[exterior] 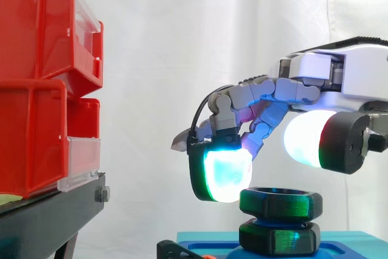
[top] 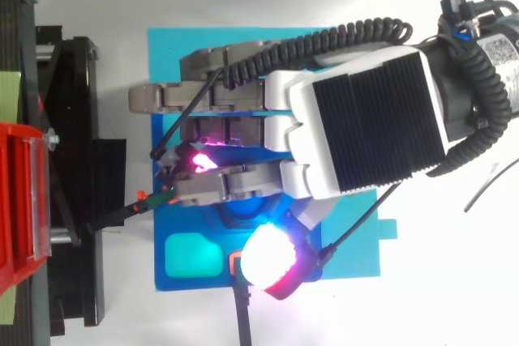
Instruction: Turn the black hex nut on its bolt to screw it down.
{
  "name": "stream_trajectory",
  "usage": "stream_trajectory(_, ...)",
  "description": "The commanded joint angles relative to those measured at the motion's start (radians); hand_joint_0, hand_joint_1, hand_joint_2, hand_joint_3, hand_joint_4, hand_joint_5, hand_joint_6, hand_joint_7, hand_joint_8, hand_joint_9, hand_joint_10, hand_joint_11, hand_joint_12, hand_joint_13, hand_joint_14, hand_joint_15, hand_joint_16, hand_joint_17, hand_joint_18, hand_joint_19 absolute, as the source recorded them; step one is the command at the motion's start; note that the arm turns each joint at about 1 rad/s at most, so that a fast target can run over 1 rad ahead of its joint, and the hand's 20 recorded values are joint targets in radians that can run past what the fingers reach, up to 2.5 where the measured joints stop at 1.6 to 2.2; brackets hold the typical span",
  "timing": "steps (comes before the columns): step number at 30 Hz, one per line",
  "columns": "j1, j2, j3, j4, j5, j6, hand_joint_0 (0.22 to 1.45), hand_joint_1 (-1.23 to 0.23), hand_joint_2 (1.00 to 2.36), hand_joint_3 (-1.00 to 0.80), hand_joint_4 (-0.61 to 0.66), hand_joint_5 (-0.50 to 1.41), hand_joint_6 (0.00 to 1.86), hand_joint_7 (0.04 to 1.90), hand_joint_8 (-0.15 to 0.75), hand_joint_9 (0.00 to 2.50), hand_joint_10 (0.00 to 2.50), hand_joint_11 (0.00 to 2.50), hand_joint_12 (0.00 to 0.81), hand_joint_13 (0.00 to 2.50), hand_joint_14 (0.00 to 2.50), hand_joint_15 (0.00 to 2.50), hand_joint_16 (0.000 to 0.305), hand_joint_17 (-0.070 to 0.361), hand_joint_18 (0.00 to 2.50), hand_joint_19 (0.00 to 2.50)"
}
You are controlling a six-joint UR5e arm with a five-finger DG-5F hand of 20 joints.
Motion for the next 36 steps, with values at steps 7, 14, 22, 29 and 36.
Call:
stream_trajectory(7,-0.025,0.001,0.001,-0.002,-0.026,0.002,0.5,-0.1,1.0,-0.5,0.18,0.0,0.5,1.41,0.218,1.01,0.0,0.01,0.317,0.53,0.0,0.0,0.048,0.107,0.57,0.57)
stream_trajectory(14,-0.016,0.001,0.017,-0.006,-0.031,-0.001,0.5,-0.11,1.0,-0.5,0.2,0.0,0.5,1.38,0.216,1.0,0.0,0.01,0.318,0.53,0.0,0.0,0.048,0.108,0.57,0.57)
stream_trajectory(22,0.007,0.001,0.055,-0.045,-0.023,-0.003,0.5,-0.12,1.0,-0.5,0.19,0.0,0.5,1.36,0.219,1.0,0.0,0.0,0.317,0.53,0.0,0.0,0.048,0.108,0.57,0.56)
stream_trajectory(29,0.036,0.001,0.055,-0.051,-0.003,-0.012,0.5,-0.14,1.0,-0.5,0.2,-0.01,0.51,1.31,0.214,0.98,0.0,0.0,0.317,0.53,0.0,0.0,0.047,0.106,0.57,0.56)
stream_trajectory(36,0.061,0.0,0.053,-0.048,0.029,-0.01,0.51,-0.15,1.0,-0.5,0.19,-0.01,0.51,1.29,0.213,0.97,0.0,0.0,0.318,0.52,0.0,0.0,0.047,0.106,0.56,0.56)
